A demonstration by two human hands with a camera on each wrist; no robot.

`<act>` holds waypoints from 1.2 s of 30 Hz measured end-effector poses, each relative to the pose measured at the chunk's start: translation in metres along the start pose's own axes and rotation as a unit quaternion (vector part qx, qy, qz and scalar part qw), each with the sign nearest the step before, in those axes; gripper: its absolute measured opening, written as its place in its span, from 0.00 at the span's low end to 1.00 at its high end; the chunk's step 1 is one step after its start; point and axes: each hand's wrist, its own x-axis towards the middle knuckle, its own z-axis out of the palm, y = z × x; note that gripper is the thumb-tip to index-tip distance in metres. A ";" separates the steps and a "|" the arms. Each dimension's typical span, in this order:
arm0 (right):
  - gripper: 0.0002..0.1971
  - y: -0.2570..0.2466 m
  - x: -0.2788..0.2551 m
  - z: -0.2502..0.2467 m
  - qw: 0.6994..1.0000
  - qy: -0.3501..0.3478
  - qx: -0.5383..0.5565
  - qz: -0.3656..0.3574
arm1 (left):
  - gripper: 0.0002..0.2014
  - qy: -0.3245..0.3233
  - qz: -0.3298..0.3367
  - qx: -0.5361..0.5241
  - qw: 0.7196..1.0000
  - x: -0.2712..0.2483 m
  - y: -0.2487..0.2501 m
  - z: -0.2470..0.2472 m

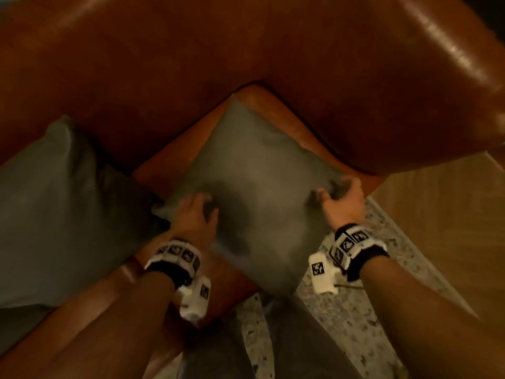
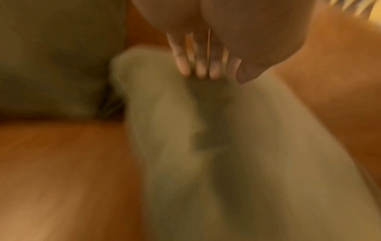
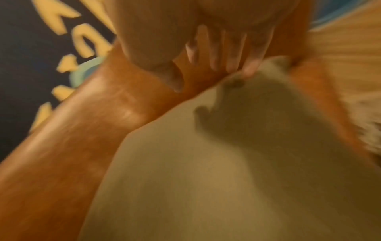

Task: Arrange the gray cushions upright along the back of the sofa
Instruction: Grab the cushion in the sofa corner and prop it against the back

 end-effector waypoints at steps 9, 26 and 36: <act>0.58 0.036 -0.013 0.024 0.975 -0.128 0.042 0.178 | 0.38 -0.172 -0.200 -0.088 0.960 0.050 -0.026 -0.006; 0.42 -0.100 0.050 0.055 0.959 -0.208 -0.184 -0.063 | 0.41 -0.031 -0.425 -0.461 0.779 -0.010 -0.074 0.022; 0.42 -0.163 0.051 0.052 0.981 -0.152 0.000 -0.124 | 0.36 0.126 -0.237 -0.517 0.813 0.017 -0.038 -0.028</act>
